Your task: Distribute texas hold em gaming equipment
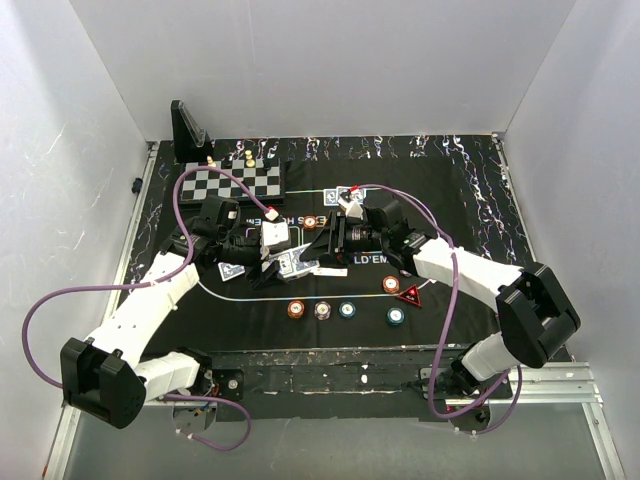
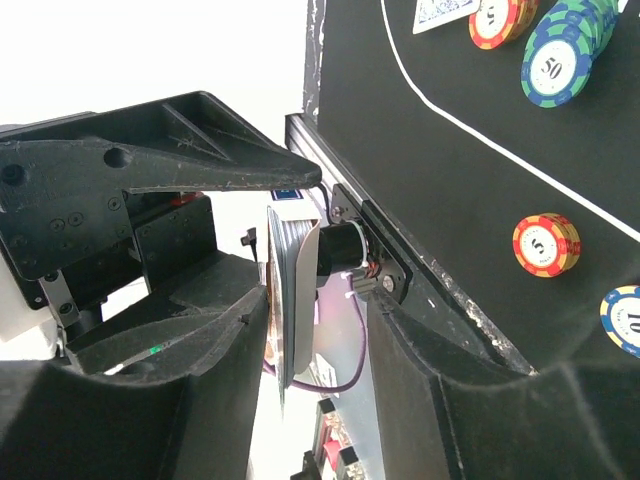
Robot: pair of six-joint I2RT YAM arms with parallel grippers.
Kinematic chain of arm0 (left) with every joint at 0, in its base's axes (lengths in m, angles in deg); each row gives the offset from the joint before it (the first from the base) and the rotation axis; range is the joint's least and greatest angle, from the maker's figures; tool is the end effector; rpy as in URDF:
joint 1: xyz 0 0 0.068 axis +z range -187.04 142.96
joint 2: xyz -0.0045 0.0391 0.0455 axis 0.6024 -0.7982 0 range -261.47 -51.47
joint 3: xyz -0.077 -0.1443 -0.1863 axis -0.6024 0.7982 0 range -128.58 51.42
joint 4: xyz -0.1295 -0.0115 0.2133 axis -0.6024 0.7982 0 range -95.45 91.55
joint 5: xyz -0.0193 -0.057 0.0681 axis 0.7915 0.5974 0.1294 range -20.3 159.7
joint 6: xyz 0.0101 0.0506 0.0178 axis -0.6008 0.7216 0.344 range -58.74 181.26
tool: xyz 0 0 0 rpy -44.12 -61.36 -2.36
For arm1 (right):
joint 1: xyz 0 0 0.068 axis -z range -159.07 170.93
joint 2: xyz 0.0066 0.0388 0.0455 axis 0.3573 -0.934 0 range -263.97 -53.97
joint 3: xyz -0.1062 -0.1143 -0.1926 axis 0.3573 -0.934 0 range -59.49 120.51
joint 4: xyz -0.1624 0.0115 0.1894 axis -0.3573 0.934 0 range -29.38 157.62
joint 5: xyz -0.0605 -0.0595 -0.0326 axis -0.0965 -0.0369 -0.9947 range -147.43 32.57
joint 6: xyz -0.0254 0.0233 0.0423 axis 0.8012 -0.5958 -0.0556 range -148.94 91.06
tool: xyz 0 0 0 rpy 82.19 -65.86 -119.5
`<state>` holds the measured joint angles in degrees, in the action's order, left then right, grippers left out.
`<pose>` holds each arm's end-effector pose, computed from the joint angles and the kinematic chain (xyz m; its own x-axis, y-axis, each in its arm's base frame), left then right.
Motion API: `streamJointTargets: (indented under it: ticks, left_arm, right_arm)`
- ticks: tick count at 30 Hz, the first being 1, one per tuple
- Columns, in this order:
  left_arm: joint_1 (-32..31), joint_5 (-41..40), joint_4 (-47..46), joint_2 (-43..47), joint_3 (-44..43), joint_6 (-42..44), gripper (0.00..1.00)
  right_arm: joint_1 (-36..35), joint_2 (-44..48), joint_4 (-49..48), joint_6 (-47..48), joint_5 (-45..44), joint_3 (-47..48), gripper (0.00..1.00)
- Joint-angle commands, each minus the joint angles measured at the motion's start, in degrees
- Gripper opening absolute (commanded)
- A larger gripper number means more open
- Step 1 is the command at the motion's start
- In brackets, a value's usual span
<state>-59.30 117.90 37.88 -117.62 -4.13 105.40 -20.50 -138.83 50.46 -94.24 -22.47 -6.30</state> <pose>0.1944 -0.1089 0.2680 -0.0782 0.5337 -0.8421 0.9937 0.1100 -0.0226 0.2296 0.2305 0.2415 -0.9707 0.1363 -0.1978 -0.1438 0.3299 0.9330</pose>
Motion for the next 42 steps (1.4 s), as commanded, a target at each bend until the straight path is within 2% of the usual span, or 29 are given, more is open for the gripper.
streamJointTargets:
  ticks: [1, 7, 17, 22, 31, 37, 39, 40, 42]
  left_arm:
    - [-0.24, 1.63, -0.70, 1.73, -0.35, -0.11, 0.41]
    - [-0.24, 1.19, -0.88, 2.08, 0.00, -0.11, 0.39]
    - [-0.24, 1.45, -1.76, 2.78, 0.44, -1.16, 0.35]
    - [-0.33, 1.63, -2.29, 3.13, 0.70, -1.69, 0.34]
    - [-0.24, 1.63, -2.55, 3.57, 1.06, -1.86, 0.31]
    - [-0.24, 1.63, -2.55, 3.83, 1.23, -1.95, 0.31]
    - [-0.24, 1.54, -2.55, 3.92, 1.32, -1.95, 0.31]
    - [-0.24, 1.45, -2.55, 3.84, 1.32, -1.95, 0.31]
    - [-0.24, 1.37, -2.55, 4.01, 1.41, -1.86, 0.31]
  right_arm:
    - [-0.41, 0.57, 2.51, 2.89, -0.15, 3.33, 0.49]
    - [-0.06, 3.38, 5.23, 4.13, -2.09, 2.54, 0.39]
    - [1.00, 5.58, 7.07, 5.00, -3.05, 1.92, 0.31]
    - [1.70, 6.46, 7.08, 5.00, -3.14, 0.87, 0.23]
    - [3.72, 9.27, 10.06, 7.11, -4.73, 0.51, 0.22]
    - [4.60, 9.80, 9.37, 6.59, -3.41, -0.45, 0.13]
    - [4.60, 9.28, 9.36, 6.32, -2.27, -0.28, 0.23]
    - [4.69, 9.01, 9.45, 6.32, -1.92, -0.19, 0.36]
    - [4.60, 8.92, 8.66, 5.71, -1.48, -0.45, 0.54]
